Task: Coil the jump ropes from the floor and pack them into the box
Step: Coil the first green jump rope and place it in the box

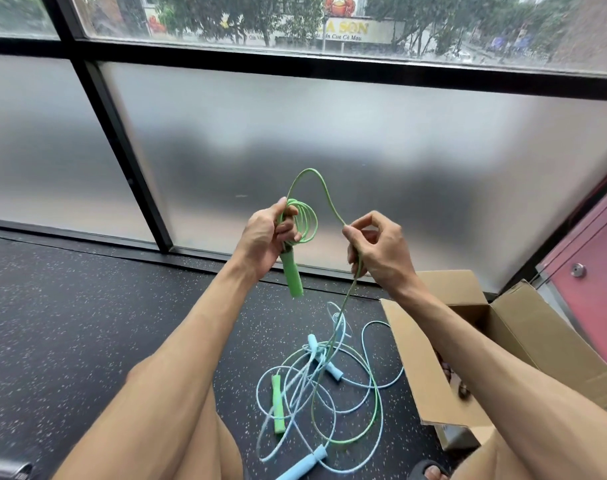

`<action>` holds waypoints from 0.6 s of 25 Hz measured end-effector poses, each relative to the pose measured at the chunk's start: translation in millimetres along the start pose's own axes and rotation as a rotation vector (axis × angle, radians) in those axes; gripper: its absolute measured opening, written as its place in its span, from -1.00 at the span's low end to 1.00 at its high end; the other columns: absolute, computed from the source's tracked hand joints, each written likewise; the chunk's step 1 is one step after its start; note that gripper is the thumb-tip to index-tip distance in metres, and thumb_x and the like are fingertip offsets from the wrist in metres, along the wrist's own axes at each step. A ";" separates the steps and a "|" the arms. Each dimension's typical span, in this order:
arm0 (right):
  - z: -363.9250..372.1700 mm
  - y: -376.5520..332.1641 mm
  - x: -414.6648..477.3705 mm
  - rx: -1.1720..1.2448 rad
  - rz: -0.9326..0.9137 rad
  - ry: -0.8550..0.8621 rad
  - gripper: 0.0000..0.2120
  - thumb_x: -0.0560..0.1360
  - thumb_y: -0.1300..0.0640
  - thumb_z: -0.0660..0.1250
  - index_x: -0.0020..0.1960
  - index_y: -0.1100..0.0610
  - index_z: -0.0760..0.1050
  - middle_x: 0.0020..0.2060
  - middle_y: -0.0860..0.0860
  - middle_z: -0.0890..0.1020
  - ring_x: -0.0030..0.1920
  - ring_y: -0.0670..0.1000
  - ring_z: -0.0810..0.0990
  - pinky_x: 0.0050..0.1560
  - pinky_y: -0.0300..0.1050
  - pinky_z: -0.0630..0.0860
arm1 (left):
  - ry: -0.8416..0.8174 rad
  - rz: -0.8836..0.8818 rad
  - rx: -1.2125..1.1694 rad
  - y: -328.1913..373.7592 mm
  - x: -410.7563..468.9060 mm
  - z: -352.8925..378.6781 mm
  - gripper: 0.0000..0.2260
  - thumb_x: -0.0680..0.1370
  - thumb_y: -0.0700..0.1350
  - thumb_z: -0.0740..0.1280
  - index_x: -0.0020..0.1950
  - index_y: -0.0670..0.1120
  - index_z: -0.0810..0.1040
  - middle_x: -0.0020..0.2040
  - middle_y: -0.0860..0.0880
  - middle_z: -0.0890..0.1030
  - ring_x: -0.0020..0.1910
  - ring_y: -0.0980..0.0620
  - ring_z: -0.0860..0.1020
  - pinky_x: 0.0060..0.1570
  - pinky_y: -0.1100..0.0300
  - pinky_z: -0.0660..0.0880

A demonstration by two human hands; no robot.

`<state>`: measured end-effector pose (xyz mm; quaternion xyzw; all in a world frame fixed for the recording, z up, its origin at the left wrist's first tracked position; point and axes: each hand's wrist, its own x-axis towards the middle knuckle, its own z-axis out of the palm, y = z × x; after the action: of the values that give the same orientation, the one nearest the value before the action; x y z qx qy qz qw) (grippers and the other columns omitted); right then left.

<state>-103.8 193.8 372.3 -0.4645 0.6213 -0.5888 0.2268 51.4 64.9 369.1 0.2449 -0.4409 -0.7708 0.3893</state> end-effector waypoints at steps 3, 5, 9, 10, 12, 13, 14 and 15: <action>-0.8 -3.5 0.0 0.033 -0.087 0.063 -0.84 0.58 0.25 0.34 -0.10 0.31 0.40 -0.50 0.19 0.54 -0.60 0.14 0.47 -0.59 -0.09 0.45 | -0.049 -0.022 0.060 -4.3 0.5 1.2 -0.70 0.67 -0.07 0.14 -0.21 -0.13 0.44 -0.47 0.03 0.16 -0.52 0.08 0.13 -0.42 0.19 0.31; -1.9 2.2 0.1 0.019 -0.090 0.099 -0.86 0.59 0.25 0.31 -0.09 0.27 0.39 -0.50 0.18 0.55 -0.57 0.16 0.49 -0.56 0.03 0.51 | -0.104 -0.057 0.092 -3.4 -3.2 4.0 -0.70 0.66 -0.07 0.14 -0.23 -0.13 0.43 -0.49 0.04 0.16 -0.53 0.08 0.13 -0.43 0.20 0.28; -10.6 9.3 2.5 0.016 -0.076 0.157 -0.89 0.61 0.22 0.28 -0.03 0.27 0.42 -0.44 0.22 0.60 -0.49 0.25 0.59 -0.46 0.20 0.58 | -0.137 -0.094 0.328 -8.6 -7.2 4.4 -0.64 0.63 0.06 0.27 -0.29 -0.12 0.46 -0.55 0.07 0.19 -0.57 0.08 0.15 -0.47 0.23 0.25; -12.9 7.5 3.7 0.029 -0.076 0.170 -0.88 0.61 0.22 0.28 -0.02 0.28 0.43 -0.42 0.23 0.62 -0.46 0.27 0.61 -0.44 0.20 0.60 | -0.146 -0.081 0.431 -10.9 -8.4 4.0 -0.64 0.60 0.08 0.31 -0.27 -0.14 0.50 -0.55 0.08 0.24 -0.57 0.09 0.19 -0.47 0.24 0.26; -16.4 2.0 5.5 0.087 -0.080 0.195 -0.86 0.60 0.24 0.30 -0.01 0.32 0.40 -0.39 0.26 0.63 -0.41 0.29 0.63 -0.41 0.20 0.62 | -0.201 -0.066 0.651 -18.1 -11.4 5.4 -0.62 0.58 0.06 0.35 -0.17 -0.26 0.60 -0.54 0.10 0.38 -0.54 0.10 0.28 -0.45 0.24 0.30; -16.9 -0.5 6.0 0.126 -0.080 0.201 -0.86 0.60 0.26 0.31 -0.01 0.33 0.39 -0.37 0.29 0.62 -0.39 0.31 0.64 -0.41 0.20 0.63 | -0.242 -0.077 0.744 -23.4 -13.3 8.1 -0.62 0.57 0.03 0.37 -0.10 -0.32 0.62 -0.51 0.10 0.44 -0.52 0.10 0.32 -0.45 0.25 0.30; -16.9 -3.1 5.9 0.169 -0.074 0.203 -0.84 0.59 0.26 0.33 0.00 0.33 0.37 -0.35 0.32 0.61 -0.38 0.31 0.64 -0.40 0.21 0.63 | -0.288 -0.099 0.822 -30.1 -15.1 11.5 -0.65 0.57 0.00 0.39 -0.06 -0.33 0.63 -0.47 0.08 0.49 -0.49 0.11 0.34 -0.44 0.26 0.30; -16.7 -4.6 5.7 0.212 -0.058 0.203 -0.82 0.57 0.26 0.35 0.01 0.31 0.35 -0.33 0.36 0.59 -0.37 0.31 0.64 -0.39 0.23 0.63 | -0.333 -0.119 0.888 -37.8 -16.7 15.5 -0.69 0.55 -0.03 0.42 -0.07 -0.31 0.63 -0.42 0.03 0.50 -0.47 0.11 0.35 -0.44 0.27 0.30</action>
<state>-118.9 198.3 381.5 -0.3941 0.5616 -0.7013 0.1935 35.4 97.7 344.3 0.2855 -0.7692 -0.5576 0.1260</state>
